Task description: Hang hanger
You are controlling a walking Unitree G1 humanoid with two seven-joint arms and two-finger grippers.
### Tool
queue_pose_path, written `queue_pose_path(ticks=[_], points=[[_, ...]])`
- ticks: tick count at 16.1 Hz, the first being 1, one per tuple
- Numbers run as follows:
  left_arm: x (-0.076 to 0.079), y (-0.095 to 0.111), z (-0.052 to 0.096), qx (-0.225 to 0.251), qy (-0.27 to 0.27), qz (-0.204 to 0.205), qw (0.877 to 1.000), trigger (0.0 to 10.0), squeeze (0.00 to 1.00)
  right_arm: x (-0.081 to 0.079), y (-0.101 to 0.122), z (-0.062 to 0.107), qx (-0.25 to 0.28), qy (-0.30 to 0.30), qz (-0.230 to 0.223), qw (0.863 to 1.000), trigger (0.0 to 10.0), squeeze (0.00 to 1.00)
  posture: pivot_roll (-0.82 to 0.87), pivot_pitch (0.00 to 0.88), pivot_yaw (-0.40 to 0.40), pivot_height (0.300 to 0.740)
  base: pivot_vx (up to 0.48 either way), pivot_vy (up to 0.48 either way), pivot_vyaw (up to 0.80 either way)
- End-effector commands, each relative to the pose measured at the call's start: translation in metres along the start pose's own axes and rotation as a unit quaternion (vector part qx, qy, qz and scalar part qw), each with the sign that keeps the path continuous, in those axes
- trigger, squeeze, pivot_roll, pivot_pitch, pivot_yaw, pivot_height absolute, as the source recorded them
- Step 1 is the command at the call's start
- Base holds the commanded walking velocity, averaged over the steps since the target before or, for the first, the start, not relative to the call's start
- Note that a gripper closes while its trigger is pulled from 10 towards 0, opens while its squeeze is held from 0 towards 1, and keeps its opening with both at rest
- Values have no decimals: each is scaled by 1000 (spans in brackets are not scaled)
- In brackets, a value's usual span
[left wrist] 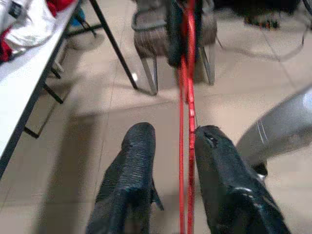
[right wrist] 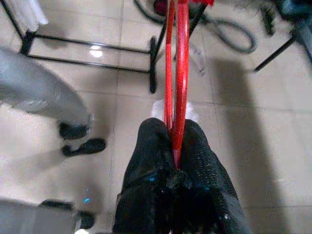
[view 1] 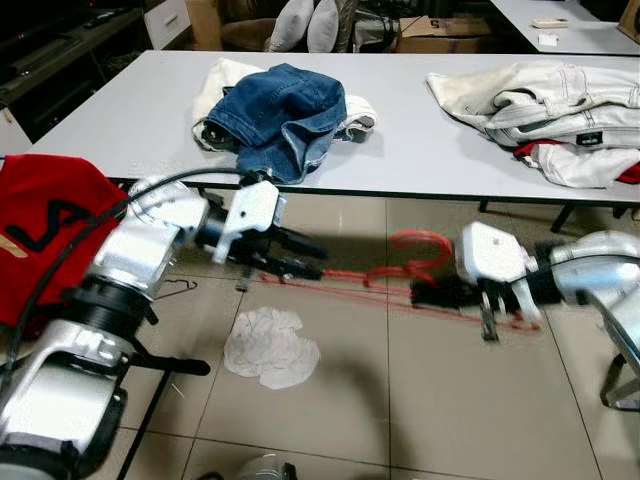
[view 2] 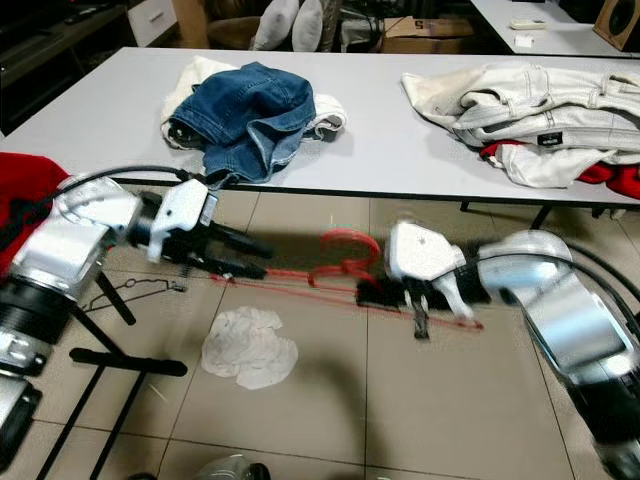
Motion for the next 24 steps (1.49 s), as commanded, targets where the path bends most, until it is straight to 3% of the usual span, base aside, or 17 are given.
queue_pose_path(ticks=[1,2,5,6,8,9,10,12,14,15,16,17,20,23,24], points=[[1,-6,4,9,18,21,1000,10000,369,-8,-10,2,-19,5,-14,1000,0,0,-98,0,53,740,0,0,0],[7,-19,5,1,28,48,998,10000,0,-17,-23,-1,-34,4,-35,999,0,0,-97,0,51,740,0,0,0],[25,-65,25,-25,102,139,985,10000,0,-49,-63,-11,-50,-15,-137,989,0,0,-100,0,47,740,0,0,0],[32,-89,35,-57,166,176,968,10000,0,-51,-71,-18,-30,-72,-180,981,0,0,-99,0,38,740,0,0,0],[47,-106,39,-105,189,192,957,10000,0,-50,-71,-23,-2,-121,-212,970,0,0,-93,0,22,740,0,0,0],[52,-110,37,-85,237,220,943,10000,0,-49,-75,-28,22,-173,-243,954,0,0,-82,0,11,740,0,0,0],[54,-110,36,-70,256,233,936,10000,0,-49,-77,-30,29,-194,-255,947,0,0,-80,0,7,740,0,0,0],[63,-124,25,-56,362,275,889,10000,0,-57,-103,-41,32,-300,-336,892,0,0,-74,0,6,740,0,0,0],[61,-142,22,-53,463,295,834,10000,0,-64,-111,-42,38,-360,-383,850,0,0,-75,0,14,740,0,0,0],[63,-146,19,-52,472,294,830,10000,0,-64,-113,-39,36,-381,-394,836,0,0,-77,0,20,740,0,0,0],[69,-153,12,-50,473,303,826,10000,0,-66,-117,-37,38,-411,-415,811,0,0,-85,0,29,740,0,0,0],[71,-155,9,-46,472,310,824,10000,0,-67,-121,-37,33,-425,-426,798,0,0,-85,0,29,740,0,0,0],[68,-159,14,-50,498,332,800,10000,0,-75,-125,-49,42,-426,-447,785,0,0,-86,0,47,740,0,0,0],[65,-157,9,-41,499,340,796,10000,0,-71,-122,-51,44,-446,-433,782,0,0,-93,0,57,740,0,0,0],[61,-152,8,-19,507,336,793,10000,0,-63,-119,-46,56,-470,-400,785,10000,0,-96,0,57,740,0,0,0]])
Point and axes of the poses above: a point about 5 cm out from each wrist's last joint towards the gripper, its own z axis pointing back from the gripper into the wrist, its own y axis along the axis of the wrist's last joint, x = y × z, the point moved 4 cm from there along -z, pointing out of the wrist towards the gripper, and after that the axes turned 2 degrees about z, right-handed, at the moved point
